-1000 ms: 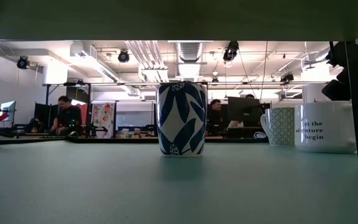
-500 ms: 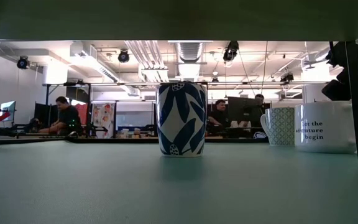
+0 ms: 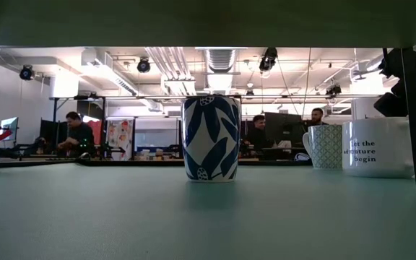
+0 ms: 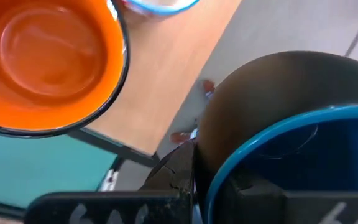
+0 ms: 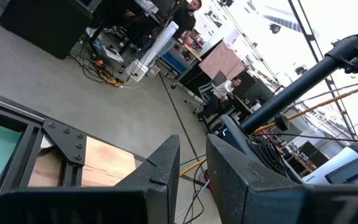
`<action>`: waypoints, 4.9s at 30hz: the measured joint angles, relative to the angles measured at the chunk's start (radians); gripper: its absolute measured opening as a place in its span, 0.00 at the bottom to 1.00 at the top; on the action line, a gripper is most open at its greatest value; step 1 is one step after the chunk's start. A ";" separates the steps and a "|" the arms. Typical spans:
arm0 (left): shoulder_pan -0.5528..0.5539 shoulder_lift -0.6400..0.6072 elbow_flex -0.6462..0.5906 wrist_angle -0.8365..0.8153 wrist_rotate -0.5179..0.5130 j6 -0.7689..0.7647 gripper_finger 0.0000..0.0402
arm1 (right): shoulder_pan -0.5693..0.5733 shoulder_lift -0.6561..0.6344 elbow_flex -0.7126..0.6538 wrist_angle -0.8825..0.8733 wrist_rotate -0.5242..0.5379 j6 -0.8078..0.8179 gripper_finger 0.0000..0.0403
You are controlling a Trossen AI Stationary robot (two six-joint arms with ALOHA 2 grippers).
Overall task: Place coffee mugs
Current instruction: Put the black blue mug on the shelf
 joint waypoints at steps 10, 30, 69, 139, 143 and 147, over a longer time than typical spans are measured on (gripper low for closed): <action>0.003 0.042 -0.006 -0.033 0.006 0.187 0.02 | 0.000 0.000 0.000 0.000 0.000 0.000 0.17; 0.025 0.121 -0.006 -0.033 0.006 0.186 0.02 | 0.000 0.000 0.000 0.000 0.000 0.000 0.17; 0.050 0.106 -0.043 -0.032 0.053 0.165 0.02 | 0.000 0.000 0.000 0.000 0.000 0.000 0.17; 0.067 0.071 -0.190 -0.035 0.084 0.106 0.09 | 0.000 0.000 0.000 0.000 0.000 0.000 0.17; 0.066 0.072 -0.171 -0.034 0.083 0.104 0.09 | 0.000 0.000 0.000 0.000 0.000 0.000 0.17; 0.066 0.072 -0.167 -0.034 0.083 0.105 0.10 | 0.000 0.000 0.000 0.000 0.000 0.000 0.17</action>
